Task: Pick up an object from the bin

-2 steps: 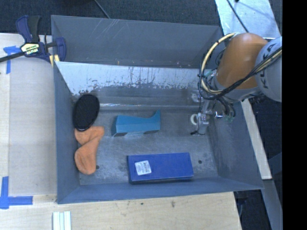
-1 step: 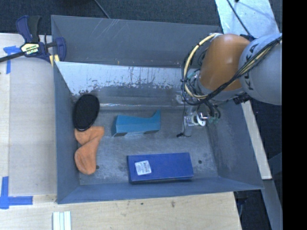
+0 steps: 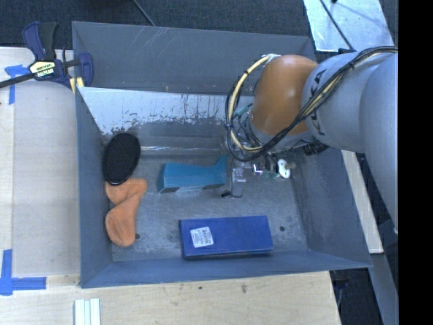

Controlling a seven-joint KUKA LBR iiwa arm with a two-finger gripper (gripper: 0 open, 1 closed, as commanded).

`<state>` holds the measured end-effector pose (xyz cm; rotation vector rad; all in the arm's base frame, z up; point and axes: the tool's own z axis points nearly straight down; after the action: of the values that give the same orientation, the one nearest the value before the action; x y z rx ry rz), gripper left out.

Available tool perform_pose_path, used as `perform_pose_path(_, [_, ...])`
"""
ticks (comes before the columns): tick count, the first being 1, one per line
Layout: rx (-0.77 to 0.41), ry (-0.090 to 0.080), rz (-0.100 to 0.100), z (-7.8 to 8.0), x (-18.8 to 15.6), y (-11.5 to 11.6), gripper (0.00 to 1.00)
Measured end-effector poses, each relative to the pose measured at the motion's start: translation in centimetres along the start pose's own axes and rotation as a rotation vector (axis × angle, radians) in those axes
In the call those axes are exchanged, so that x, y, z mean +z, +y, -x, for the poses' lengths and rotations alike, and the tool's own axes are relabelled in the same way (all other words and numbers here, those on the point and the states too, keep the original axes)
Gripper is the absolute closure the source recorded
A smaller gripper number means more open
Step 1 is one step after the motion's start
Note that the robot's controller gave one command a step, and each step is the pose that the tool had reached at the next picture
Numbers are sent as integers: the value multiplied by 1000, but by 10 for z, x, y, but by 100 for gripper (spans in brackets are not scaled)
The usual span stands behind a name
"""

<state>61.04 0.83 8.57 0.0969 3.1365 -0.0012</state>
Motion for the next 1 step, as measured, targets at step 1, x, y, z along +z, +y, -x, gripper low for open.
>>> perform_pose_path(1, [0,0,3,0,8,45,0])
